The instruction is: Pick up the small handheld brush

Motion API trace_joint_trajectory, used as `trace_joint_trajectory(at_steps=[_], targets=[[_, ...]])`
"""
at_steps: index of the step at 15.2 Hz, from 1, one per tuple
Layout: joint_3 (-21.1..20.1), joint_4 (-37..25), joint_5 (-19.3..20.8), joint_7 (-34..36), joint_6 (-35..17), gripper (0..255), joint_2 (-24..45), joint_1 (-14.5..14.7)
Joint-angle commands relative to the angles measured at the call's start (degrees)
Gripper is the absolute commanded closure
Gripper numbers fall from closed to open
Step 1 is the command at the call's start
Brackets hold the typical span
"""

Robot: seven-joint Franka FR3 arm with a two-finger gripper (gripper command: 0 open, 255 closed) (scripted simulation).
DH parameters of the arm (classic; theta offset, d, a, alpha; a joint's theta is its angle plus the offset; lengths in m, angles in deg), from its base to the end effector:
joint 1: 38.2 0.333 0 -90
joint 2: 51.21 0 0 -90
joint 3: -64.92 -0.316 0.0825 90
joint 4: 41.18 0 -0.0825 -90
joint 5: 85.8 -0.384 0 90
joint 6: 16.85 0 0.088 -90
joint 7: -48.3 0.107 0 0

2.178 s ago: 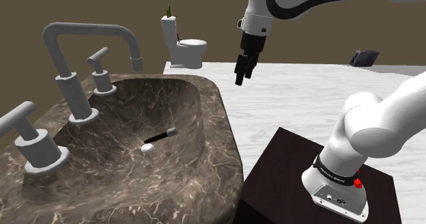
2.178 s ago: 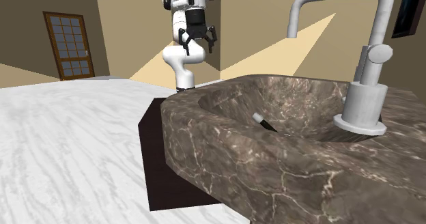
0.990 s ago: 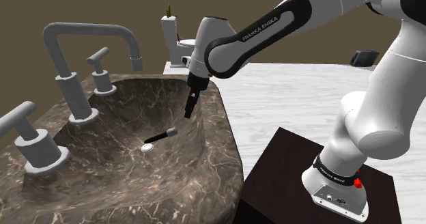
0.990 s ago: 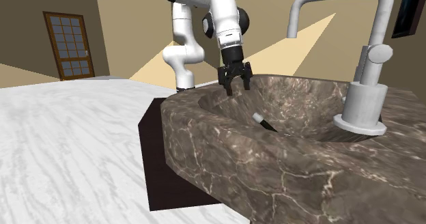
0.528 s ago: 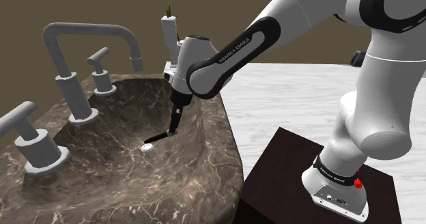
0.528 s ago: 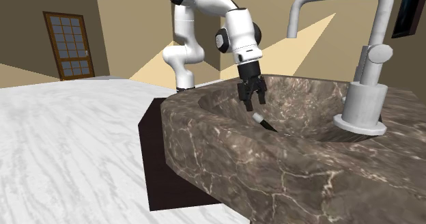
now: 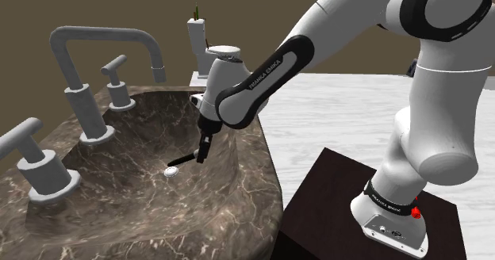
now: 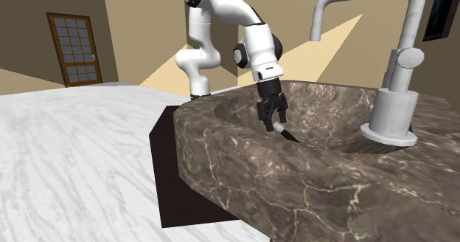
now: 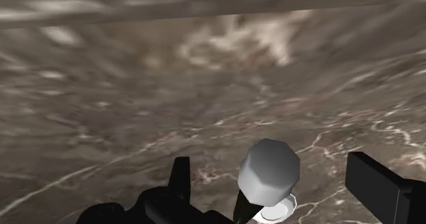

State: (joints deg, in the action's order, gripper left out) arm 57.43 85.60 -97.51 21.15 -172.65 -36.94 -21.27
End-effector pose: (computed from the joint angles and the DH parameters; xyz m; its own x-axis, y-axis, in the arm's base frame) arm 0.5272 0.2302 0.2916 0.7262 0.6256 0.2849 0.6597 -0.7508 -0.0329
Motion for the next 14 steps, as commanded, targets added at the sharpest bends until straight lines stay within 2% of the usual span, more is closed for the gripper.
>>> trace_joint_trajectory(at_steps=[1,10,14], targets=[[0.0,-0.1,0.0,0.0,-0.2,255,0.2,0.0],[0.0,-0.1,0.0,-0.1,-0.2,255,0.3,0.0],[0.2,-0.5,0.4,0.5,2.5,255,-2.1,0.0]])
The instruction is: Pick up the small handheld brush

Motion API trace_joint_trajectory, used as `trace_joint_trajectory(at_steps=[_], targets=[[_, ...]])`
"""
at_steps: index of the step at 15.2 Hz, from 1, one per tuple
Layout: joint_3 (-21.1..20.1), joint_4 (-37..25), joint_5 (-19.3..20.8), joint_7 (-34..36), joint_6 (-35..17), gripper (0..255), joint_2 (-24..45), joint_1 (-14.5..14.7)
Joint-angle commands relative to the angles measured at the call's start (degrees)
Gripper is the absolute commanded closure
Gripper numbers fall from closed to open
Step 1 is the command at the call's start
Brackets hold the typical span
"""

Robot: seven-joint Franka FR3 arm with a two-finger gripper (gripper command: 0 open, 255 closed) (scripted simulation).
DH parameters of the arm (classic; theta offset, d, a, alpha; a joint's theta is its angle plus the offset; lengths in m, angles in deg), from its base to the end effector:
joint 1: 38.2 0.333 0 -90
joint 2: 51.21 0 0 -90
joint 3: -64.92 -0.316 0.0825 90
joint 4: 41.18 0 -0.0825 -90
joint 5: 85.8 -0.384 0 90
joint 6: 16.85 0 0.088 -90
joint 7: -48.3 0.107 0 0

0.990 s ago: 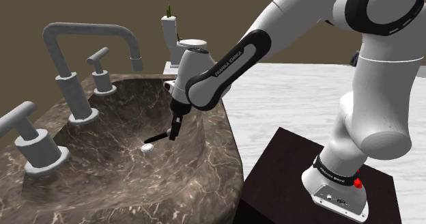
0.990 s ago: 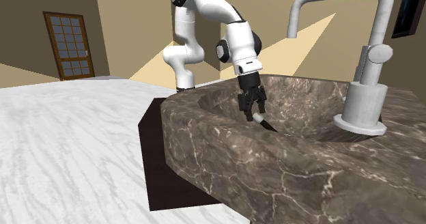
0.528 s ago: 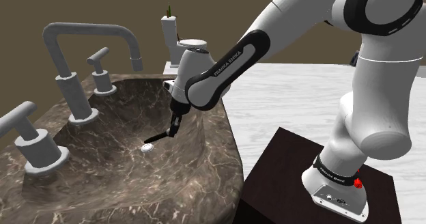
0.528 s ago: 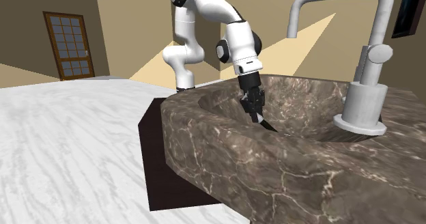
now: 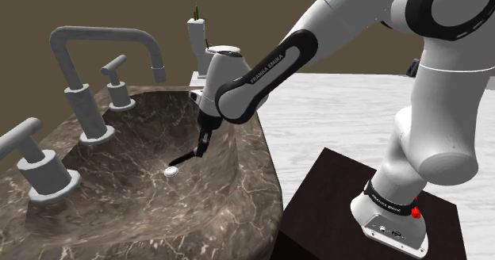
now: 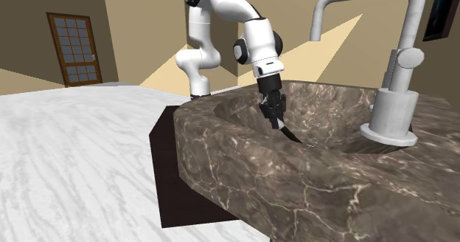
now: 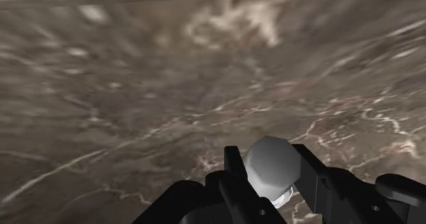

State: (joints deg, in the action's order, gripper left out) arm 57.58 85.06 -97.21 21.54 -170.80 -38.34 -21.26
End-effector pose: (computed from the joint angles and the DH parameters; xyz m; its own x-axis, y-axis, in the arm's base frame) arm 0.5286 0.2303 0.3059 0.7258 0.6255 0.2862 0.6597 -0.7508 -0.0322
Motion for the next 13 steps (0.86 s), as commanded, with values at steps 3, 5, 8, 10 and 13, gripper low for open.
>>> trace_joint_trajectory(at_steps=[3,5,8,10,13], targets=[[0.1,-0.4,0.3,0.6,2.8,255,-2.3,0.0],[0.2,-0.8,0.5,0.9,4.2,255,-3.3,0.0],[0.3,-1.5,0.8,1.3,6.3,255,-4.8,0.0],[0.3,-1.9,0.9,1.5,7.7,255,-5.8,0.0],[0.4,-2.2,1.0,1.7,8.5,255,-6.3,0.0]])
